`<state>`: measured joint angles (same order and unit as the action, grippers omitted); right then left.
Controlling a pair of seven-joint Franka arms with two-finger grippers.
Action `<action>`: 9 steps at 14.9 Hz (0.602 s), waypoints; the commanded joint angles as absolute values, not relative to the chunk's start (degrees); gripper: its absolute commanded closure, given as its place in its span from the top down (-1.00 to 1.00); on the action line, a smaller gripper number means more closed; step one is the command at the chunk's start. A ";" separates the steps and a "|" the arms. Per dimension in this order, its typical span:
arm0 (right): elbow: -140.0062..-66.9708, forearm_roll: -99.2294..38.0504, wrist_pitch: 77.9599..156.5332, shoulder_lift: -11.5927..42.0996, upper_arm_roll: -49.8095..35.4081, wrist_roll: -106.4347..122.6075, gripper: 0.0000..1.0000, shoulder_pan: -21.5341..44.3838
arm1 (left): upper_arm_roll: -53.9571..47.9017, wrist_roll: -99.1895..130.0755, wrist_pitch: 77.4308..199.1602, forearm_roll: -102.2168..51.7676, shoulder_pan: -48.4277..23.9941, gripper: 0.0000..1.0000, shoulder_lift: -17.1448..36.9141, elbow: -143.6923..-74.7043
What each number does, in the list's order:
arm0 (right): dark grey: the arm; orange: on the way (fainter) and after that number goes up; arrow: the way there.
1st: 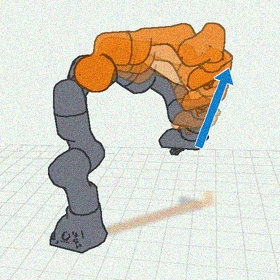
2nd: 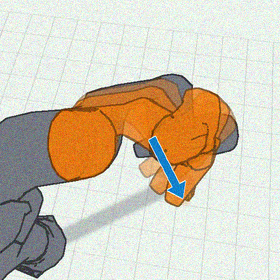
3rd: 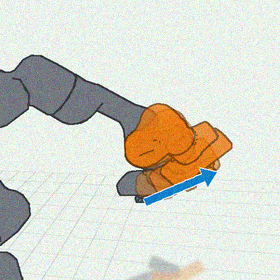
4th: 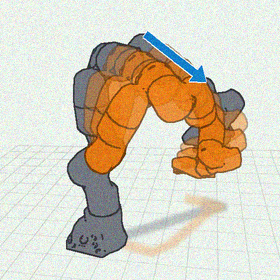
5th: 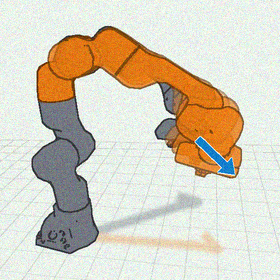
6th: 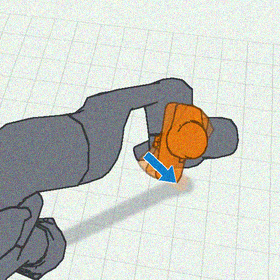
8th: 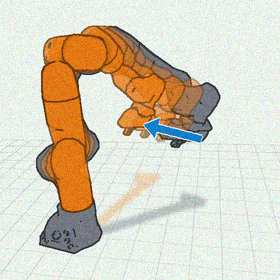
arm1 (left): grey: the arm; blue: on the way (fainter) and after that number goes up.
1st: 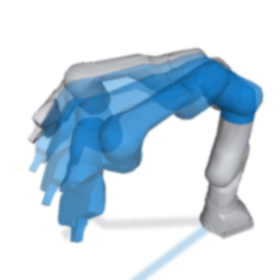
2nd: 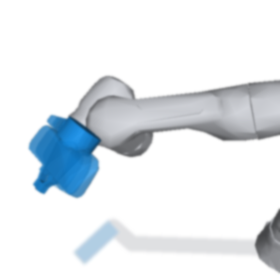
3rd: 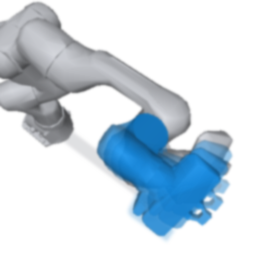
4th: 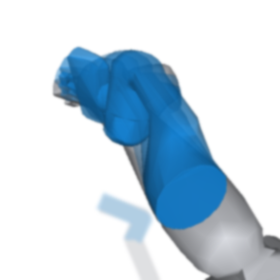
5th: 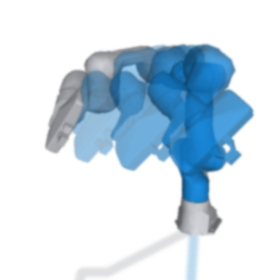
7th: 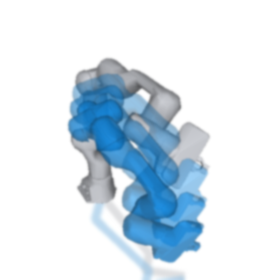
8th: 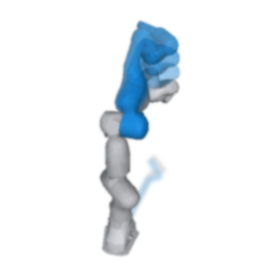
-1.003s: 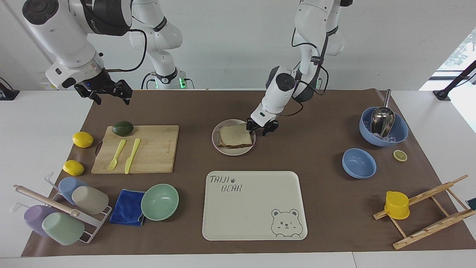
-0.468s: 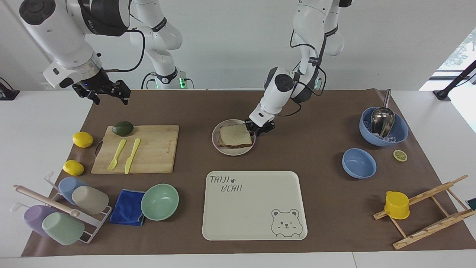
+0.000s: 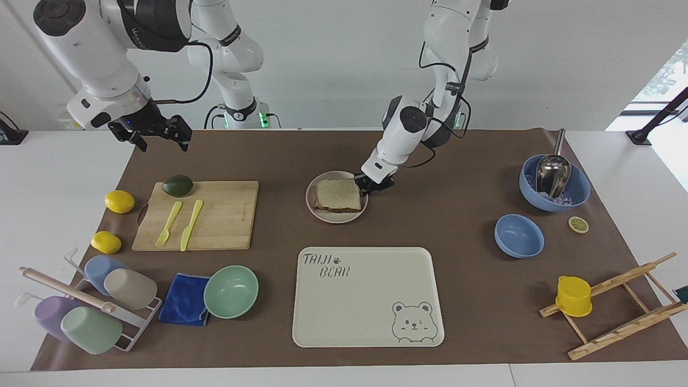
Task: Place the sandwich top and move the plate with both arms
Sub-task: 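Grasp the plate rim with the left gripper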
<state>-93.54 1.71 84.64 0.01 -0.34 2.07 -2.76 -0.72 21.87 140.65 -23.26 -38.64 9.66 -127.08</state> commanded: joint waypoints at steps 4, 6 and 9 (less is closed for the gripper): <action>-94.66 2.55 83.32 -1.58 0.00 5.36 1.00 -2.46 | -0.09 22.15 135.99 -25.40 -36.22 -1.00 9.58 -123.32; -94.83 2.46 83.41 -1.67 0.17 5.45 1.00 -2.46 | -0.09 22.32 130.81 -25.40 -33.94 -1.00 9.67 -119.11; -94.92 2.37 83.32 -1.84 0.09 5.10 1.00 -2.46 | -0.09 22.59 124.12 -25.49 -30.33 -1.00 11.94 -111.39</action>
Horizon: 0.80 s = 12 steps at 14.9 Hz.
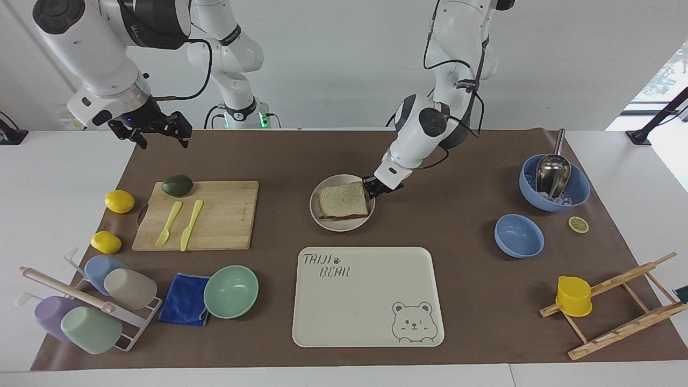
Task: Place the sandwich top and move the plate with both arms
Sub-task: 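Slide the plate onto the bear-print tray with the left gripper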
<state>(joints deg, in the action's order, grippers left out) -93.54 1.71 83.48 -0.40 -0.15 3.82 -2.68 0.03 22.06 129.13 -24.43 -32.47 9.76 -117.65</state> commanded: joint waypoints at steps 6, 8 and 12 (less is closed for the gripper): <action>-94.92 1.76 83.41 -1.85 0.09 5.10 1.00 -2.64 | 0.26 23.38 119.62 -27.33 -24.53 -1.00 16.95 -98.99; -94.92 1.76 83.41 -1.85 0.09 5.10 1.00 -2.64 | 0.53 23.47 117.87 -27.51 -23.47 -1.00 20.28 -93.72; -94.92 1.76 83.41 -1.85 0.09 5.10 1.00 -2.64 | 1.49 25.83 118.21 -26.81 -23.03 -1.00 27.84 -86.51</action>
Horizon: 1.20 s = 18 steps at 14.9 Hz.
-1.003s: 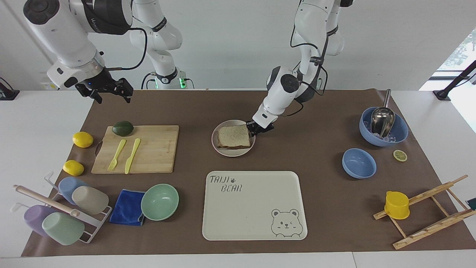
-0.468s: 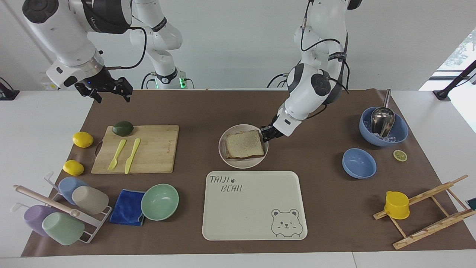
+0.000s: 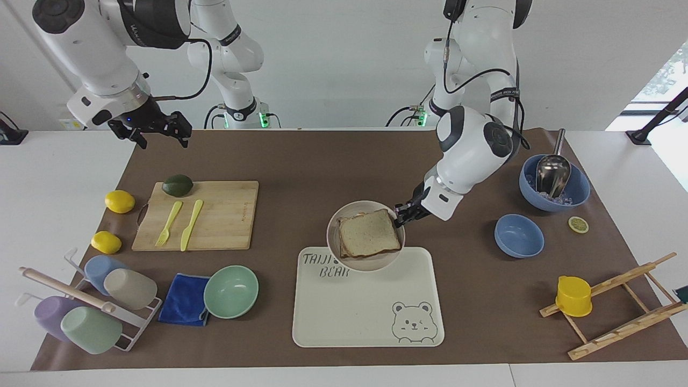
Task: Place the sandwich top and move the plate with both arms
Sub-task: 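Slide the plate onto the bear-print tray with the left gripper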
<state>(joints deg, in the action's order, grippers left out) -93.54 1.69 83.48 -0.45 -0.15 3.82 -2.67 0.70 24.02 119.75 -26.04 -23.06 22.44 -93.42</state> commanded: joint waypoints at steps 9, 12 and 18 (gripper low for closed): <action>-94.92 1.67 83.41 -1.85 0.09 5.10 1.00 -2.64 | 3.43 30.41 128.56 -25.66 -25.04 -1.00 34.63 -84.10; -94.92 1.67 83.41 -1.85 0.09 5.10 1.00 -2.64 | 3.52 30.32 129.55 -24.61 -25.14 -1.00 34.28 -85.51; -94.92 1.76 83.41 -1.85 0.09 5.10 1.00 -2.64 | 3.52 29.45 131.04 -24.35 -24.96 -1.00 33.49 -88.76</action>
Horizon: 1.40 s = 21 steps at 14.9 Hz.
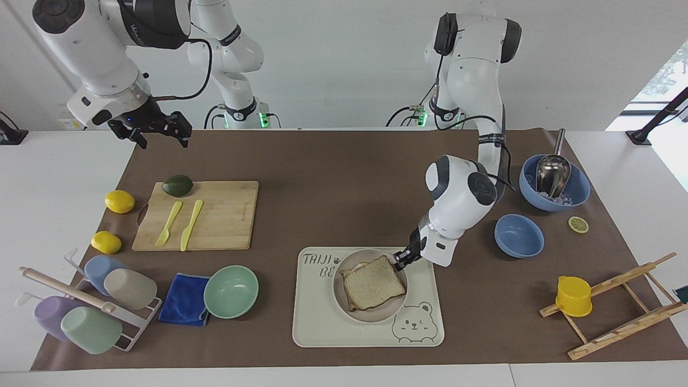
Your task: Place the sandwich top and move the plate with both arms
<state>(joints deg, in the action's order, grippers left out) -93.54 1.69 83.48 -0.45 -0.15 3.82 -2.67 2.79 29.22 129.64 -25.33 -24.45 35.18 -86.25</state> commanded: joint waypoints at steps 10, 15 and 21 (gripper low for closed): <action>-94.92 1.67 83.41 -1.85 0.09 5.10 1.00 -2.64 | 6.76 28.48 127.10 -19.60 -24.43 1.00 30.16 -89.38; -94.92 1.67 83.41 -1.85 0.09 5.10 1.00 -2.64 | 10.37 28.65 118.15 -12.59 -23.73 1.00 22.08 -89.39; -94.92 1.67 83.41 -1.85 0.09 5.10 1.00 -2.64 | 12.13 24.01 106.98 -2.81 -21.37 1.00 11.36 -89.12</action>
<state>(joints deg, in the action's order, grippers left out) -93.54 1.69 83.48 -0.45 -0.15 3.82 -2.67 11.73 27.02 109.99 -4.77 -22.82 15.89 -87.29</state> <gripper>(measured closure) 0.000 0.000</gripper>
